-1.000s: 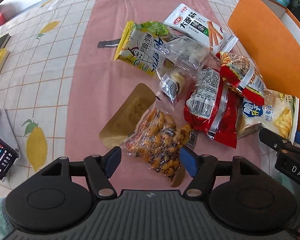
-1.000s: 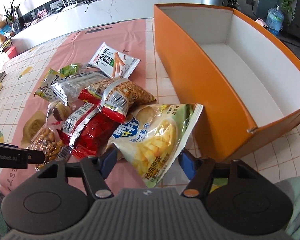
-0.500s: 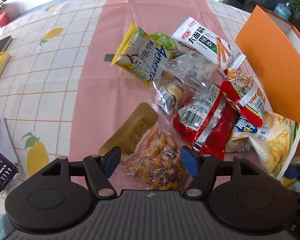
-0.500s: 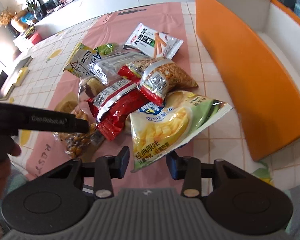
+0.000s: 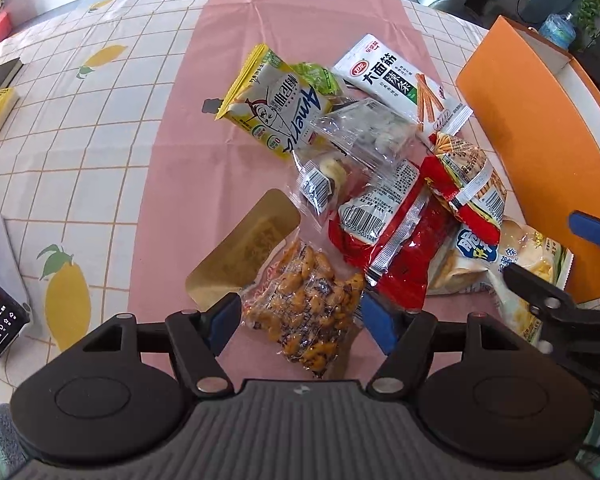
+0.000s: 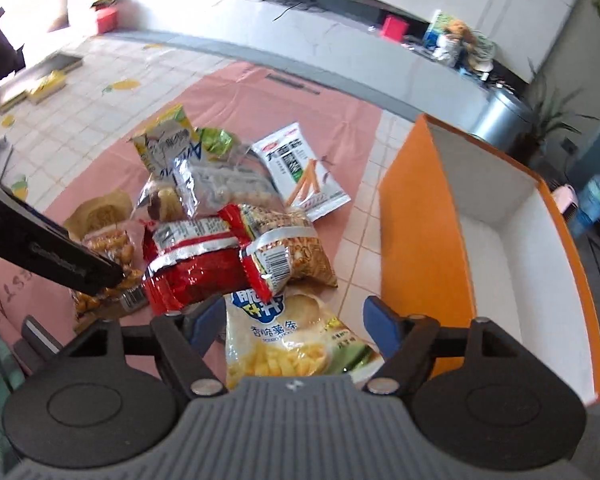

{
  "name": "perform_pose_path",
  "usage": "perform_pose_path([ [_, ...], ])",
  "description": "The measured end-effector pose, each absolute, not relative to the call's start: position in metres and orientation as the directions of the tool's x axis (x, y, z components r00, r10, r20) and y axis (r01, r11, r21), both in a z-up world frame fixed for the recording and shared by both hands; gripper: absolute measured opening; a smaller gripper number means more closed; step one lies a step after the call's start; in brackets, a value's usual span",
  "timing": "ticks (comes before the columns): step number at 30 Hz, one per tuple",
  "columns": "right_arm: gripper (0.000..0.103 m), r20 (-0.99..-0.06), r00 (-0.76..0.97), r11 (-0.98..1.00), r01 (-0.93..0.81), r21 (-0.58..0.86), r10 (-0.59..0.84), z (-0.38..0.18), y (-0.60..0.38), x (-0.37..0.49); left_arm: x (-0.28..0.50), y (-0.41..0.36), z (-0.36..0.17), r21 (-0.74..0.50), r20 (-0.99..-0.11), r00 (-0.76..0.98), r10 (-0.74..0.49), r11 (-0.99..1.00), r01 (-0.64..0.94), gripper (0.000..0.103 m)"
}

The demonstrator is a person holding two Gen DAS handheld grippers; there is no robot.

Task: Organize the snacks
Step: 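Reach the right gripper to the yellow-white chip bag and close on it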

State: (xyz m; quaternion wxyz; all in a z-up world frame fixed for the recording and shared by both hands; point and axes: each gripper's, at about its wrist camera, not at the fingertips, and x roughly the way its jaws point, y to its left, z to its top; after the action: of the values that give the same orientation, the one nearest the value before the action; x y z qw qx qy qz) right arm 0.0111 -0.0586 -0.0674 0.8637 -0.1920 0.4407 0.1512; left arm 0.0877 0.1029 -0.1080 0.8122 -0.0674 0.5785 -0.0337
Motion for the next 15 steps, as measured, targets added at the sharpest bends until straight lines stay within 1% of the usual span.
perform_pose_path([
  [3,0.073,-0.837,0.535,0.869,-0.463,-0.173,0.118,-0.081,-0.059,0.021,0.086,0.106,-0.108,-0.170,-0.932,0.329,-0.153,0.985,-0.026,0.081],
  [7,0.073,-0.834,0.524,0.863,-0.489,-0.125,0.175,-0.085,-0.061,0.024,0.088,0.107,-0.111,-0.183,-0.930,0.331,-0.162,0.983,-0.033,0.082],
  [12,0.071,-0.877,0.432,0.871,-0.490,-0.033,0.210,-0.094,-0.063,0.018,0.091,0.106,-0.113,-0.202,-0.927,0.330,-0.178,0.979,-0.040,0.083],
  [13,0.071,-0.878,0.425,0.872,-0.489,-0.017,0.221,-0.095,-0.063,0.016,0.092,0.106,-0.114,-0.199,-0.929,0.326,-0.175,0.979,-0.042,0.085],
  [15,0.072,-0.877,0.423,0.877,-0.481,-0.002,0.230,-0.096,-0.062,0.012,0.093,0.104,-0.117,-0.177,-0.937,0.313,-0.154,0.983,-0.046,0.085],
])
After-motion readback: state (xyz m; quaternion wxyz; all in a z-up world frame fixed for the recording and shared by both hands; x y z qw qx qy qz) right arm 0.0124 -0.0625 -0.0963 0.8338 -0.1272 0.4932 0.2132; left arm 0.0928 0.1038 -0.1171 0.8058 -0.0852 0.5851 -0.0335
